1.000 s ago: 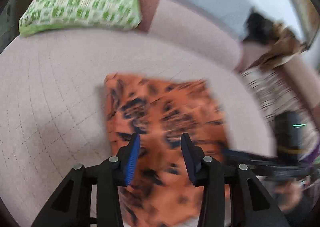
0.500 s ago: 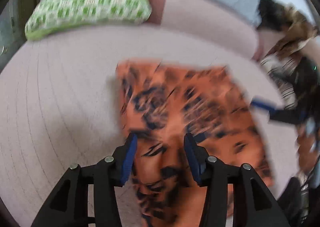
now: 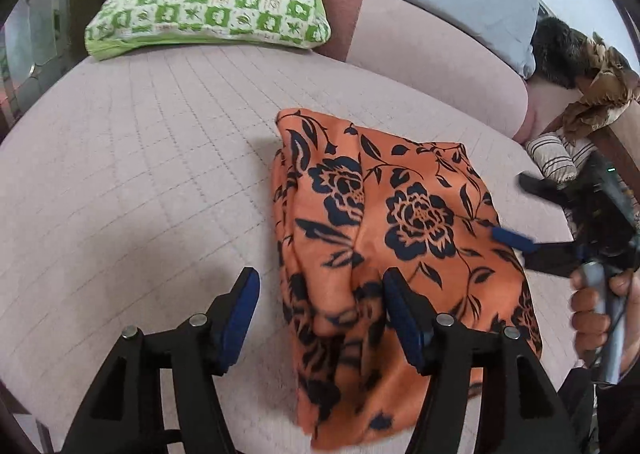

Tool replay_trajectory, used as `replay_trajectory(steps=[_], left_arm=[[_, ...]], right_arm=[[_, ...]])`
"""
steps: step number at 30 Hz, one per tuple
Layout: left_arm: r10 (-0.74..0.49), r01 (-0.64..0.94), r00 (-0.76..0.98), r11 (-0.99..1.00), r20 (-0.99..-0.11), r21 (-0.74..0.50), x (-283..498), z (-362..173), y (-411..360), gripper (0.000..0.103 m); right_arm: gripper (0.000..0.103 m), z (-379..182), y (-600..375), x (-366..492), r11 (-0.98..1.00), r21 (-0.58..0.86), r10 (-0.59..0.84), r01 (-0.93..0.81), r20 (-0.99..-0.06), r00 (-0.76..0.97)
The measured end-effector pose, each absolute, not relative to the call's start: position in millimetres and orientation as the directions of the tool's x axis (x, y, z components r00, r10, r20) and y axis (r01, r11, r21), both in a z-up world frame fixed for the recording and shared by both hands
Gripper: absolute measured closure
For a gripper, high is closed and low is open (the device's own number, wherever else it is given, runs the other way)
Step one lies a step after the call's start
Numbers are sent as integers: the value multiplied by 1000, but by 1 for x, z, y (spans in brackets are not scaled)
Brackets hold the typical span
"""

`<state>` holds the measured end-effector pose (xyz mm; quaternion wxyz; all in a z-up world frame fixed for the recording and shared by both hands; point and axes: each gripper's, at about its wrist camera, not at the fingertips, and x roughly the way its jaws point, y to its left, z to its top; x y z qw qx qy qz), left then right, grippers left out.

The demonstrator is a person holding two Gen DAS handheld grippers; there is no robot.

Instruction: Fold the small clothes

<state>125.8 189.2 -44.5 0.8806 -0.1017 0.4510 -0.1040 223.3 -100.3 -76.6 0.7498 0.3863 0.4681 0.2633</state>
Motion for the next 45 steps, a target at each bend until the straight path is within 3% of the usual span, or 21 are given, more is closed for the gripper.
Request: replay_trajectory(steps=[3, 7, 8, 13, 28, 34, 36, 41, 42, 43, 45], left_arm=[[-275, 83, 582, 956, -765, -281, 114, -44, 199, 38], [-256, 70, 548, 963, -796, -261, 112, -59, 193, 38], [-237, 65, 528, 969, -815, -239, 112, -63, 190, 38], [-207, 62, 576, 976, -791, -210, 98, -38, 184, 31], [-171, 30, 569, 982, -804, -187, 119, -44, 186, 28], [-256, 50, 548, 960, -796, -274, 141, -49, 190, 27], [-302, 72, 541, 946, -785, -315, 148, -55, 191, 19], [-344, 95, 482, 935, -806, -342, 161, -87, 182, 20], [-342, 112, 482, 937, -807, -330, 161, -86, 179, 35], [-362, 137, 467, 931, -807, -338, 161, -86, 175, 46], [-404, 140, 441, 913, -801, -383, 164, -86, 173, 63]], right_arm=[[21, -55, -94, 195, 498, 857, 816, -134, -411, 406], [18, -96, -81, 177, 554, 830, 795, -61, -506, 334], [19, -103, -82, 175, 528, 848, 810, -44, -488, 326], [19, -48, -87, 147, 545, 815, 802, -196, -439, 405], [18, -87, -139, 156, 652, 757, 697, -46, -574, 431], [18, -96, -129, 191, 697, 717, 667, -31, -632, 395], [18, -100, -124, 200, 715, 698, 650, -27, -651, 391], [18, -111, -99, 220, 747, 664, 634, -43, -690, 350], [23, -109, -92, 223, 764, 643, 620, -60, -705, 345], [42, -109, -85, 226, 789, 611, 595, -67, -731, 336], [57, -105, -82, 228, 804, 591, 576, -67, -744, 339]])
